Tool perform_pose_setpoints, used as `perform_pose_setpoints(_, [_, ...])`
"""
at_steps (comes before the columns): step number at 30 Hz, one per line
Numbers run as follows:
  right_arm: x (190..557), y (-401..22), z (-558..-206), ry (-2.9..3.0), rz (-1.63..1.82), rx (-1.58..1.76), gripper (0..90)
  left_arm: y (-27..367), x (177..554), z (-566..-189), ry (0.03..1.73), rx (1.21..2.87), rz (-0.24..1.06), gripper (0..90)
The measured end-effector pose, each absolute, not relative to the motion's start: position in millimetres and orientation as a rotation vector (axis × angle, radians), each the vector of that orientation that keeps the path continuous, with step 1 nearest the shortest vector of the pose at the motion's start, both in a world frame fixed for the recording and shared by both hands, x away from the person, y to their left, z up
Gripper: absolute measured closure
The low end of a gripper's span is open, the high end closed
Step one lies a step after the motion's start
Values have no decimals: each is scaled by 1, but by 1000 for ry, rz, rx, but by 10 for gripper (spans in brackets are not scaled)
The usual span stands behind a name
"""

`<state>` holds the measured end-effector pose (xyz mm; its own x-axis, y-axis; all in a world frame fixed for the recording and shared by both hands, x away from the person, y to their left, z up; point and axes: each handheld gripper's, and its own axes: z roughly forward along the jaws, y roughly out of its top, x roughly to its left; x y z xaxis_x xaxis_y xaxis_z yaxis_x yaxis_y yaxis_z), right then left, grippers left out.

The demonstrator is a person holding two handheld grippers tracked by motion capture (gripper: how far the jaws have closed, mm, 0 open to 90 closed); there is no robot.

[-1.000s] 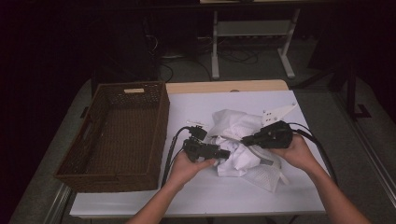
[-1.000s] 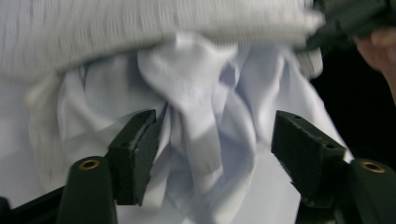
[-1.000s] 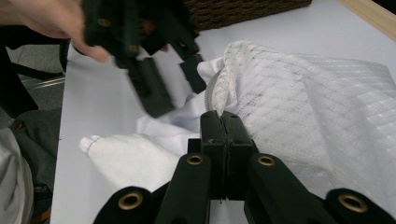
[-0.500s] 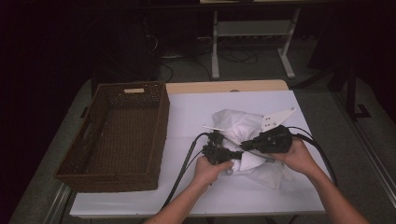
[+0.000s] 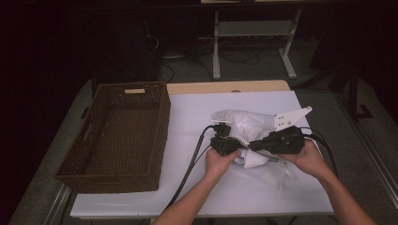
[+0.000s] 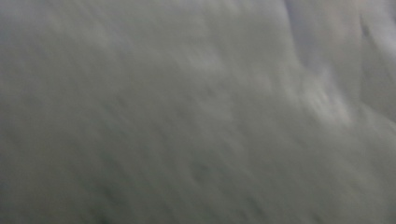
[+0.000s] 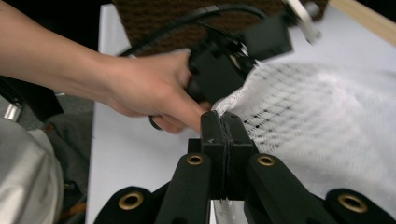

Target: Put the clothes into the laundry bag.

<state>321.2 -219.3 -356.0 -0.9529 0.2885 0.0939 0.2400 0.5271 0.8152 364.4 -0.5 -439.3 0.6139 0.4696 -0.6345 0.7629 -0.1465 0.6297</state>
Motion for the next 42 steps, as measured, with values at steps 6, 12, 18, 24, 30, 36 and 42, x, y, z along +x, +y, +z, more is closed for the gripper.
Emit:
perform_pose_setpoints(6, [329,-227,-363,2677,1410,533,887,17,350,-424,949,1934,-393,633])
perform_pose_setpoints(12, [331,-225,-365,2671,1390,541,887,52,333,-411,948,1997,-344,442])
perform_pose_setpoints(18, [332,-225,-365,2669,1383,540,887,79,333,-420,1050,2015,-257,328])
perform_pose_setpoints(24, [333,-222,-365,2673,1386,528,887,71,349,-439,1121,1994,-292,386])
perform_pose_setpoints(30, [333,-220,-363,2671,1396,516,887,61,347,-439,1065,1958,-290,821])
perform_pose_setpoints(36, [328,-215,-358,2678,1423,474,887,48,332,-418,934,1874,-373,846])
perform_pose_setpoints(42, [314,-214,-350,2700,1455,380,888,31,327,-402,865,1791,-366,850])
